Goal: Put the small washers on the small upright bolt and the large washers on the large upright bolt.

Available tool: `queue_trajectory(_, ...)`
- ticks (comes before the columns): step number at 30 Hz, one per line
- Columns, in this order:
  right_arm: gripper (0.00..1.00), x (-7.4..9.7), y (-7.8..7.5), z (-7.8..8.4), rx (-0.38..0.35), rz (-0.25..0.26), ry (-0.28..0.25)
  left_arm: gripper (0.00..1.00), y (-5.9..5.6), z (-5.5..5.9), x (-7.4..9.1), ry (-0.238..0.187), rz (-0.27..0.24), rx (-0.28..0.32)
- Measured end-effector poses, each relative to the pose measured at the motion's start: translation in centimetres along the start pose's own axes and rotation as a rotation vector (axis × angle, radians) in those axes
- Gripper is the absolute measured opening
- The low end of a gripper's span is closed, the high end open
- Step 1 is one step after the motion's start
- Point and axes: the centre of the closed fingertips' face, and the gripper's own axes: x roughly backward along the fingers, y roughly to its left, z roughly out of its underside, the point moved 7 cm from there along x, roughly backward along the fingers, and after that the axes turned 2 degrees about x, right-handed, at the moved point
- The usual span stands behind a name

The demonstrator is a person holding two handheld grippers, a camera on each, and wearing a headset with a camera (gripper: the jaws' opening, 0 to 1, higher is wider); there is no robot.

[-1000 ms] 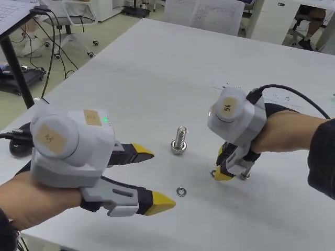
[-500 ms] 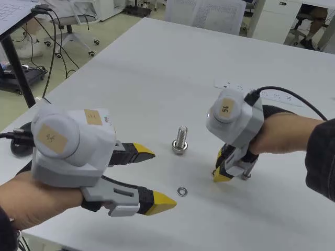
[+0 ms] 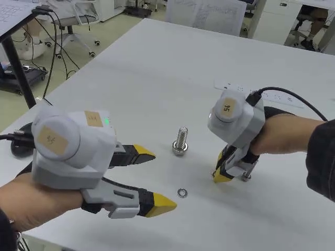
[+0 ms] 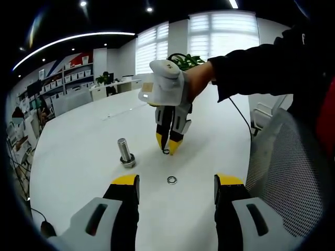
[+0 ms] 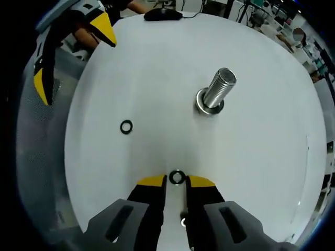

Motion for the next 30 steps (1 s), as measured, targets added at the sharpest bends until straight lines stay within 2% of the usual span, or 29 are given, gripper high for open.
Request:
queue_trajectory(18,0.14,0.0,0.2,-0.2,-0.016,0.013,0.0,0.57,0.1,0.0,0.1,-0.002,0.0,0.0)
queue_trajectory(26,0.14,1.5,0.3,-0.7,-0.016,0.033,-0.021,0.57,0.0,0.0,0.0,-0.001,0.003,-0.004)
queue_trajectory(30,0.14,2.8,0.7,-1.0,-0.027,0.037,-0.049,0.57,0.0,-0.1,0.0,-0.003,0.001,-0.004)
